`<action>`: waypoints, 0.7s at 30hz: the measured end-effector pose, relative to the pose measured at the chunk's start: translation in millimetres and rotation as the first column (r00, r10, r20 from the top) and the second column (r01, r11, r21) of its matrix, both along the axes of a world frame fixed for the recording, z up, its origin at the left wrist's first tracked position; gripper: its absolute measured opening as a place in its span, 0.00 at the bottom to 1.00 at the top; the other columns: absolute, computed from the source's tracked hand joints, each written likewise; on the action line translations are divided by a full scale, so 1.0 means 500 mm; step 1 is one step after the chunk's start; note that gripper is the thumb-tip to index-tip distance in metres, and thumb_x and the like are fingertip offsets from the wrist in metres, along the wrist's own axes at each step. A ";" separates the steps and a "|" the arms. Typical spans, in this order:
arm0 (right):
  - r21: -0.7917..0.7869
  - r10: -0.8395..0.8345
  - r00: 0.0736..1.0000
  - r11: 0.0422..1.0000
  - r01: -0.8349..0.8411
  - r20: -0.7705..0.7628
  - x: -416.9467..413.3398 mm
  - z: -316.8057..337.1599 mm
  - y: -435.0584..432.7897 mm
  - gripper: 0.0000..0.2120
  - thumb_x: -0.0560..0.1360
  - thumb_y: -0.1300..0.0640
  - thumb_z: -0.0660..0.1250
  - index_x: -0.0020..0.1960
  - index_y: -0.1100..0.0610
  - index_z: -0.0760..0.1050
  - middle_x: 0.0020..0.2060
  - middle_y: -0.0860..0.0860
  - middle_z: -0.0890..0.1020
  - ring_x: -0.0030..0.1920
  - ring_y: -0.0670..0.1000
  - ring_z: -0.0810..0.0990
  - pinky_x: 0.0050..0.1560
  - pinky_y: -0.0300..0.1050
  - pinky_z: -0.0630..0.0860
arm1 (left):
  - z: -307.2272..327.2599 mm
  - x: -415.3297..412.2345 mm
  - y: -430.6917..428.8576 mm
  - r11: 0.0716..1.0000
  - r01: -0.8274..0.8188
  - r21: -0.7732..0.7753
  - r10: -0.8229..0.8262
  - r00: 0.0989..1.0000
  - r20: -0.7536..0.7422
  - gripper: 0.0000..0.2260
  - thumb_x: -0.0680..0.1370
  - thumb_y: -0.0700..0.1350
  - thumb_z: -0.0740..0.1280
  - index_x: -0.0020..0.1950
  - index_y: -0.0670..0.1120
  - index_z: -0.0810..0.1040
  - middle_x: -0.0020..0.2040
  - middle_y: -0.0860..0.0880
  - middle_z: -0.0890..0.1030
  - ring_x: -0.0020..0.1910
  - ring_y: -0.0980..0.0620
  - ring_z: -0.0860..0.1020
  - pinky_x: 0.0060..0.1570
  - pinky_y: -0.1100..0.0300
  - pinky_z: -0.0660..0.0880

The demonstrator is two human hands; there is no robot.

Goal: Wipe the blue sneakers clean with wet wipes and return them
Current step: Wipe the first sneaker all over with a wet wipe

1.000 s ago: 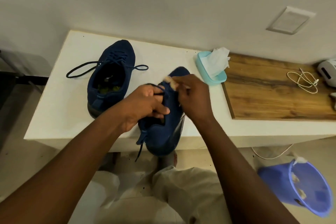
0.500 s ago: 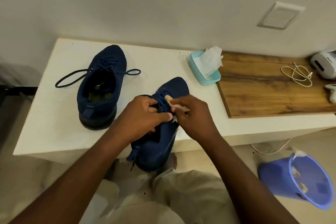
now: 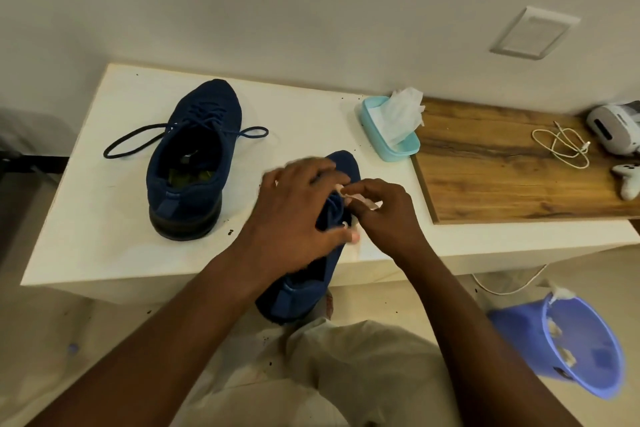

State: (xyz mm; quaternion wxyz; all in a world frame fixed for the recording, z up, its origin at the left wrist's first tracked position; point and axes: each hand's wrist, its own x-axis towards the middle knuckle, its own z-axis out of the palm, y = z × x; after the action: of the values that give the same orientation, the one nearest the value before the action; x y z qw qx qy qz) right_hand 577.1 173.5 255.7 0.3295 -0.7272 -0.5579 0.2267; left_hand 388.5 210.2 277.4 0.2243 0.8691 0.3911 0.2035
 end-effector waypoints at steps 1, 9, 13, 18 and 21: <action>0.015 0.045 0.999 0.999 -0.045 -0.004 -0.001 -0.001 -0.001 0.06 0.75 0.60 0.71 0.50 0.51 0.84 0.46 0.45 0.84 0.48 0.43 0.80 0.47 0.32 0.75 | -0.013 -0.001 -0.003 0.991 0.092 -0.100 -0.098 0.993 -0.064 0.34 0.73 0.69 0.68 0.76 0.60 0.65 0.77 0.54 0.65 0.77 0.51 0.61 0.74 0.50 0.58; 0.039 -0.139 0.963 0.990 0.134 0.230 -0.002 -0.025 0.100 0.11 0.78 0.61 0.65 0.59 0.54 0.81 0.53 0.53 0.82 0.53 0.49 0.79 0.49 0.36 0.71 | -0.038 0.005 0.003 0.966 0.185 -0.181 -0.212 0.967 -0.142 0.28 0.78 0.64 0.65 0.75 0.53 0.71 0.77 0.55 0.69 0.80 0.52 0.56 0.76 0.53 0.58; -0.057 0.199 0.939 0.980 -0.190 0.279 -0.026 -0.009 0.068 0.12 0.78 0.62 0.65 0.57 0.54 0.83 0.50 0.53 0.83 0.50 0.49 0.80 0.53 0.43 0.76 | -0.056 0.005 0.004 0.961 0.215 -0.173 -0.237 0.963 -0.124 0.23 0.78 0.63 0.63 0.68 0.52 0.76 0.69 0.54 0.76 0.75 0.50 0.65 0.74 0.49 0.63; -0.105 -0.038 0.901 0.990 0.093 0.432 0.014 -0.003 0.130 0.10 0.76 0.60 0.67 0.55 0.59 0.82 0.50 0.57 0.82 0.50 0.57 0.81 0.50 0.49 0.77 | -0.055 0.010 0.003 0.958 0.198 -0.209 -0.229 0.963 -0.139 0.25 0.80 0.60 0.65 0.73 0.48 0.74 0.75 0.52 0.72 0.80 0.49 0.57 0.77 0.52 0.56; -0.130 0.171 0.941 0.982 -0.138 0.292 -0.056 -0.003 0.138 0.11 0.74 0.64 0.62 0.48 0.61 0.83 0.47 0.54 0.83 0.49 0.53 0.80 0.50 0.45 0.74 | -0.056 0.006 0.003 0.955 0.198 -0.223 -0.226 0.968 -0.106 0.17 0.80 0.55 0.61 0.65 0.50 0.79 0.66 0.50 0.78 0.71 0.50 0.69 0.71 0.49 0.66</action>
State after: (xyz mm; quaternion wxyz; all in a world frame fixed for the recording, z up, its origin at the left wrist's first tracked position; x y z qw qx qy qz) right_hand 549.3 242.2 254.3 0.1820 -0.7240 -0.6439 0.1677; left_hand 391.5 211.8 249.5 0.3093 0.8889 0.3287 0.0785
